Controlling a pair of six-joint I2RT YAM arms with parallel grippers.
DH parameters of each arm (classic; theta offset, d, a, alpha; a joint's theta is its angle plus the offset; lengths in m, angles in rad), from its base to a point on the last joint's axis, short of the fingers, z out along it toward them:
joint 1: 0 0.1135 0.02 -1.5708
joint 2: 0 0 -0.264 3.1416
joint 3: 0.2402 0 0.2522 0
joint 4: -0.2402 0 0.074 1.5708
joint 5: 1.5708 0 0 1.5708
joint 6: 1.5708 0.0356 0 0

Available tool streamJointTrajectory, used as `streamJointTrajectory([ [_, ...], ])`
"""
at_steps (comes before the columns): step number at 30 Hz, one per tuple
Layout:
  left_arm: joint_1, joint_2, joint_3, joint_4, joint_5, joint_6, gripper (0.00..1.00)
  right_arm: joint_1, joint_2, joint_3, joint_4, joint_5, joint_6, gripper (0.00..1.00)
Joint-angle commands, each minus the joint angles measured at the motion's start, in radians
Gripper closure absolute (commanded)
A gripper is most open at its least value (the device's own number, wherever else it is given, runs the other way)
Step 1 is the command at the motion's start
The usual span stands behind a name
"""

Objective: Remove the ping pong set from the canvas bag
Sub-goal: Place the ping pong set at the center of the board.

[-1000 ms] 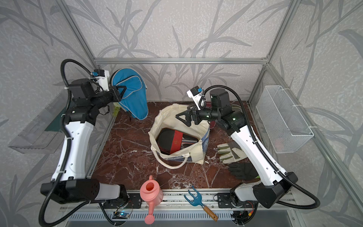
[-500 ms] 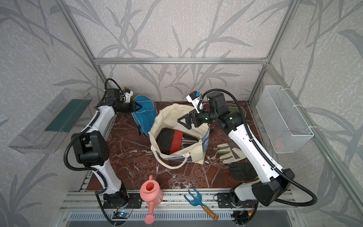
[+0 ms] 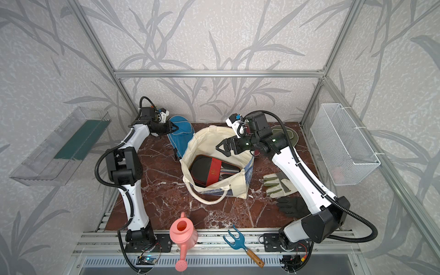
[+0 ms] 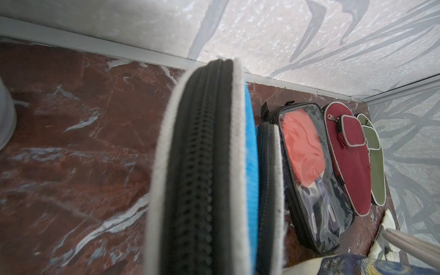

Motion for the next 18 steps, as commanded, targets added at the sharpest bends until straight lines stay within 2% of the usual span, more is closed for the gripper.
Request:
streamJointTrajectory([
  [1,-0.035,0.059,0.101,-0.009,-0.024,0.035,1.0,0.014,0.004,0.041,-0.052,0.06,0.012,0.01],
  [10,-0.088,0.235,0.325,-0.121,-0.069,0.049,0.99,0.025,0.037,0.122,-0.117,0.105,-0.004,0.01],
  [12,-0.092,0.265,0.358,-0.139,-0.069,0.048,0.93,0.026,0.042,0.132,-0.126,0.109,-0.009,0.01],
  [14,-0.097,0.293,0.39,-0.16,-0.06,0.048,0.8,0.025,0.051,0.146,-0.137,0.112,-0.015,0.01],
  [18,-0.109,0.317,0.419,-0.189,-0.059,0.062,0.65,0.027,0.064,0.165,-0.151,0.115,-0.024,0.01],
])
